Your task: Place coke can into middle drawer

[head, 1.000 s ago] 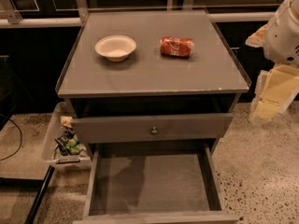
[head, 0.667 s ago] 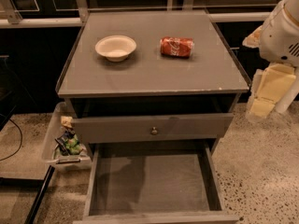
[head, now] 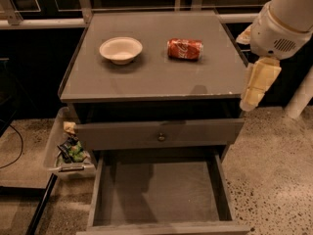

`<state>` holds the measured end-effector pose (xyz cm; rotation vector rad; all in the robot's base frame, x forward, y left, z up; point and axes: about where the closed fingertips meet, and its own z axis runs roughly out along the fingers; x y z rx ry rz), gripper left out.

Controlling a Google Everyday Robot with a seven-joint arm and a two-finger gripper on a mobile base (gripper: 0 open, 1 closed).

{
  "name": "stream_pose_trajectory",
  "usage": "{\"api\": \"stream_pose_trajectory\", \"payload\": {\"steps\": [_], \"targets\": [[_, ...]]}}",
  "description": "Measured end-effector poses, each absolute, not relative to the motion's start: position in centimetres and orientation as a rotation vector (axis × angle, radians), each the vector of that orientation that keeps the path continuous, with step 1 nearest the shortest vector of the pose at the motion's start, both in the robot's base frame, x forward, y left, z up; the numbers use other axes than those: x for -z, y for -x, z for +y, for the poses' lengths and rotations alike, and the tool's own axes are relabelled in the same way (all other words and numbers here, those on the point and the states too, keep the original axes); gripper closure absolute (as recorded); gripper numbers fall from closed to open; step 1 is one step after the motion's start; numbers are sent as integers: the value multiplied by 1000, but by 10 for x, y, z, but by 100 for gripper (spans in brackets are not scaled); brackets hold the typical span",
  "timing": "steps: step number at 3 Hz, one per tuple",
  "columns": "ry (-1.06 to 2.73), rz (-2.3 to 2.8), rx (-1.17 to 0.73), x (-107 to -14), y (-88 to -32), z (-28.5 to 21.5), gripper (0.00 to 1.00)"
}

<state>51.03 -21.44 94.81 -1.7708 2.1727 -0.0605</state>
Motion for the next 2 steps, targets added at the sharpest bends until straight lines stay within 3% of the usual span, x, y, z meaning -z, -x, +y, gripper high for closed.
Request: {"api": "stream_pose_trajectory", "payload": {"steps": [2], "targets": [[1803, 2074, 38, -936, -578, -201, 0]]}}
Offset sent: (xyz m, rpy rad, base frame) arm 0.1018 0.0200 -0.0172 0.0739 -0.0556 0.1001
